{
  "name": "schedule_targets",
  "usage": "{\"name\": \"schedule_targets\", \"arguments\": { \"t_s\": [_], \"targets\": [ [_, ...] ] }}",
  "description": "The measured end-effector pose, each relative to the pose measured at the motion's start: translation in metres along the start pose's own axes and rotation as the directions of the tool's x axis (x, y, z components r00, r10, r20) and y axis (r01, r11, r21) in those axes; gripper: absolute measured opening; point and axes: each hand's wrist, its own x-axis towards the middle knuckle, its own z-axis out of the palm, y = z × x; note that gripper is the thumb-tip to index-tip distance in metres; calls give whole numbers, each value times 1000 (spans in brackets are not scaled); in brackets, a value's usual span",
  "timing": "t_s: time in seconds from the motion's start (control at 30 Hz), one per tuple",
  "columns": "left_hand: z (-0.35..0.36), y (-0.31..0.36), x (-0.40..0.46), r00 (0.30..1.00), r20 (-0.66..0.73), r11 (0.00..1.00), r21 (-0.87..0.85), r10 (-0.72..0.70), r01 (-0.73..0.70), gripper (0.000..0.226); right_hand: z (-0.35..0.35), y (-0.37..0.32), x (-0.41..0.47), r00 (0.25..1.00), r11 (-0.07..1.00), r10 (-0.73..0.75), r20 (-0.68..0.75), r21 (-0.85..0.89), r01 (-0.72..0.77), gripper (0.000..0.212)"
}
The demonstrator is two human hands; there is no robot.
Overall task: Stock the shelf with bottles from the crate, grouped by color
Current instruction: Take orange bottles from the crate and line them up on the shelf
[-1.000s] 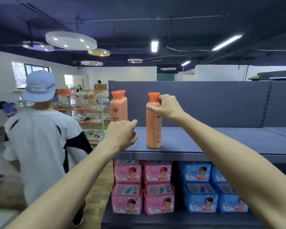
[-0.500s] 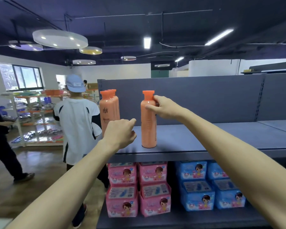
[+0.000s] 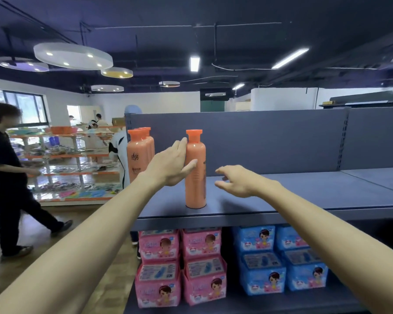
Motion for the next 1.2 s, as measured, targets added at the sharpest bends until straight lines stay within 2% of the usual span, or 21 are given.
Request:
{"name": "schedule_targets", "arguments": {
  "t_s": [0.13, 0.3, 0.57, 0.67, 0.77, 0.83, 0.93, 1.07, 1.2],
  "targets": [
    [8, 0, 7, 999, 47, 978, -207, 5, 5, 74, 2, 9, -14, 1000, 998, 24, 7, 52, -24, 58],
    [17, 12, 5, 998, 30, 920, -387, -52, 59, 66, 3, -3, -23, 999, 998, -40, -16, 48, 40, 57],
    [25, 33, -3, 982, -96, 935, -333, -161, 121, 84, 9, -5, -24, 1000, 1000, -20, -23, 7, 20, 57],
    [25, 33, -7, 984, -75, 925, -361, -159, 122, 86, 11, -4, -27, 999, 1000, -9, -37, 4, 9, 57],
    [23, 30, -11, 987, 6, 909, -388, -161, 151, 67, 12, -3, -29, 999, 1000, 1, -47, 9, -1, 57],
    [26, 28, -17, 976, 124, 888, -405, -181, 216, 55, 12, -3, -32, 999, 1000, 3, -48, 12, -2, 56],
    [38, 27, -28, 944, 257, 840, -448, -208, 307, 48, 14, -3, -35, 999, 1000, 0, -49, 17, 1, 56],
    [41, 32, -32, 940, 240, 856, -404, -242, 323, 48, 16, -3, -36, 999, 1000, -4, -49, 25, 5, 56],
    [45, 49, -33, 936, 131, 898, -265, -327, 351, 51, 19, -5, -36, 999, 1000, 12, -49, 23, -11, 55]
  ]
}}
